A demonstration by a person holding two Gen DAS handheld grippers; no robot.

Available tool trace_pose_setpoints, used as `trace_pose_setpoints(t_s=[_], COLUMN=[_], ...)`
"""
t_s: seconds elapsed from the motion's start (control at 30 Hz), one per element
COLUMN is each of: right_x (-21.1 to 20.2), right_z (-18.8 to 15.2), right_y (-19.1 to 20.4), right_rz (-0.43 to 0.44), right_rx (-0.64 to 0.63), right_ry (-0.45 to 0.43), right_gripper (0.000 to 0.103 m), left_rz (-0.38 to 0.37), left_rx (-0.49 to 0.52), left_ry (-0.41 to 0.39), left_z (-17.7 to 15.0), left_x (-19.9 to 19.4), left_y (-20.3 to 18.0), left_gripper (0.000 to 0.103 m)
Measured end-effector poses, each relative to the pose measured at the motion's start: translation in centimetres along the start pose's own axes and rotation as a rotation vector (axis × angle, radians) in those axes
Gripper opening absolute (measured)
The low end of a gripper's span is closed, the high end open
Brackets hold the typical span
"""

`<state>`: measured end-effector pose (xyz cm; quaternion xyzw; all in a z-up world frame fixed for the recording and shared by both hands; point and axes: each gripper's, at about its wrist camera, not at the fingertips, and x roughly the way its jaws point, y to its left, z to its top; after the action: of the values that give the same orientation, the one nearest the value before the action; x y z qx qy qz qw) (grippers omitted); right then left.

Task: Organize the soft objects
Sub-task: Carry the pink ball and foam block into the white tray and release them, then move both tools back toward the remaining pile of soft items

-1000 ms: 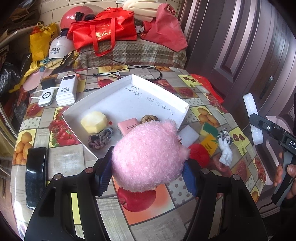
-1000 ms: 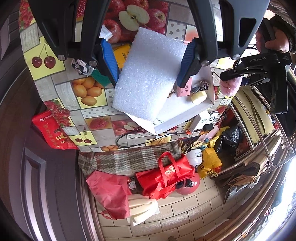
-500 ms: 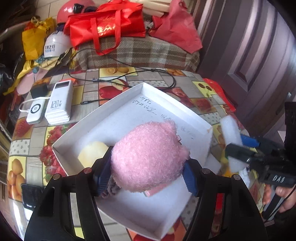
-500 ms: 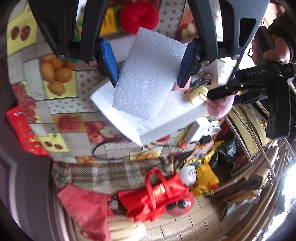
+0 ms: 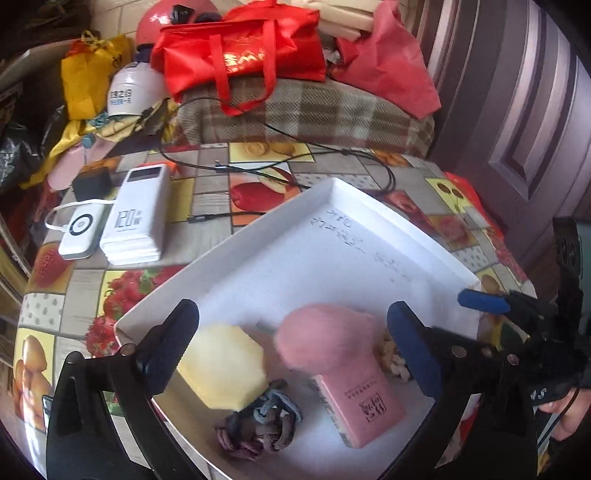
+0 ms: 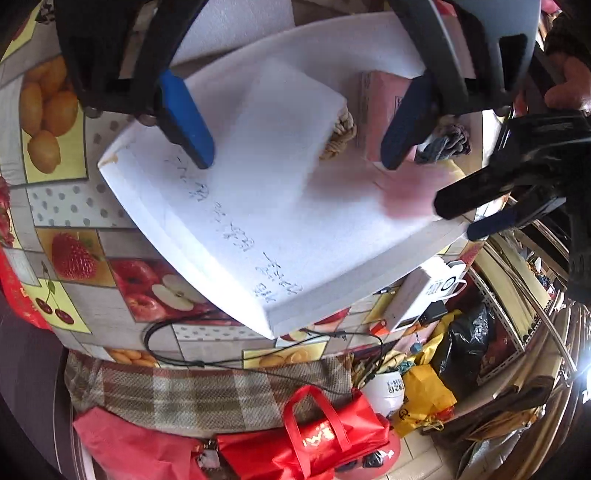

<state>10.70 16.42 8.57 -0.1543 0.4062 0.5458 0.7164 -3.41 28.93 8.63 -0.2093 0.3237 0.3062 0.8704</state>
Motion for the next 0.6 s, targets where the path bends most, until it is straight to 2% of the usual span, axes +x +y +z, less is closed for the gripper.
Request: trace_pose_setpoints(t_s=[0.03,0.33,0.5,0.6], right_x=[0.1,-2.2,-5.0,-7.0], right_z=[0.0,-1.1,-1.9,-2.7], right_y=[0.1,0.6,1.3,1.7], right_rz=[-0.004,-0.012,-0.013,-0.024], right_rx=[-0.001,0.028,0.03,0.019], right_ry=[-0.004,-0.033,-0.071,-0.098], right_gripper=[0.103,0.103,0.103,0.103], left_rz=[0.007,0.002,-0.039,-0.095], left_rx=[-0.01,-0.064,-0.062,-0.053], left_ry=[-0.004,-0.023,-0.055,-0.076], left_z=[-0.1,-1.8,-2.4,-2.7], left_x=[-0.1,-3.0,-6.0,-7.9], left_y=[0.2,0.2,-1.0,-2.1], left_gripper=[0.103,0.103,0.103,0.103])
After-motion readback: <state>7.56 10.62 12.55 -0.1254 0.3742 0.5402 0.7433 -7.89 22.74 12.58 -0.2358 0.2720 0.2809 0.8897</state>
